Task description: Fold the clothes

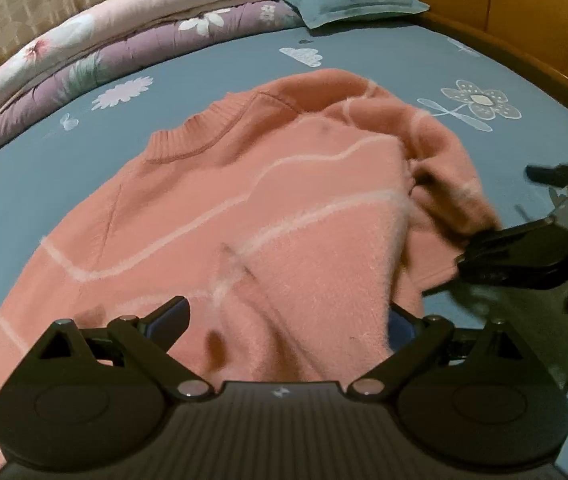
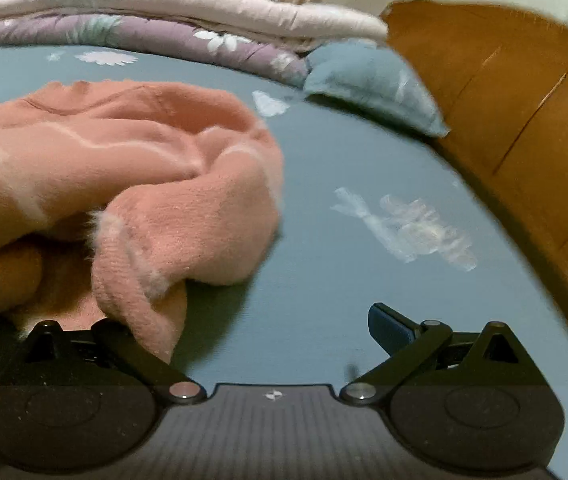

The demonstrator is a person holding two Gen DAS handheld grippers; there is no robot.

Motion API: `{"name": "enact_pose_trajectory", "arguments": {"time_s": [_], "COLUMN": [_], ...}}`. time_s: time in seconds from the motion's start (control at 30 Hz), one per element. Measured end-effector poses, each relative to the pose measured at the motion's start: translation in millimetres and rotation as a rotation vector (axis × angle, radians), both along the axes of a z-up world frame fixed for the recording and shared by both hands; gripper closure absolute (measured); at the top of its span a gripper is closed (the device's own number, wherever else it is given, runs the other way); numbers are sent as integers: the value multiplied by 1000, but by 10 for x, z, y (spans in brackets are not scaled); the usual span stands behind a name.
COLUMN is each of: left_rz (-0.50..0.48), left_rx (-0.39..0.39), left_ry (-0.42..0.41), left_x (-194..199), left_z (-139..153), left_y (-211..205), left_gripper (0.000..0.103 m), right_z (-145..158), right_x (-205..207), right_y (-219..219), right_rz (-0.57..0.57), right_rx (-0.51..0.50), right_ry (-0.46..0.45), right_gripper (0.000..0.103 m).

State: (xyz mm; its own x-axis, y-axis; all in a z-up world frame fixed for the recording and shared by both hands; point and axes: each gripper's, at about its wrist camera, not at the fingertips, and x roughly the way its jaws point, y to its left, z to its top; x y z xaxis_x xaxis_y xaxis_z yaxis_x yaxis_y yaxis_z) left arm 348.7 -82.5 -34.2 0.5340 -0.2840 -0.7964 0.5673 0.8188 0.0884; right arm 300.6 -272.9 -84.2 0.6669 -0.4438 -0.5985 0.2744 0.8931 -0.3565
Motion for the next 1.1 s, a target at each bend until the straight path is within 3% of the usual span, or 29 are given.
{"name": "enact_pose_trajectory", "arguments": {"time_s": [0.2, 0.5, 0.93, 1.1], "left_rz": [13, 32, -3, -11], "left_rx": [22, 64, 70, 74], "left_ry": [16, 22, 26, 24], "left_x": [-88, -119, -211, -235], "left_z": [-42, -76, -53, -54], "left_y": [-123, -238, -242, -233], "left_gripper": [5, 5, 5, 5], "right_z": [26, -6, 102, 235], "right_x": [-121, -256, -251, -203], "right_y": [-313, -743, -1485, -1668], "right_rz": [-61, -138, -241, -274], "right_rx": [-102, -131, -351, -430], "right_ry": [18, 18, 35, 0], "right_gripper": [0, 0, 0, 0]}}
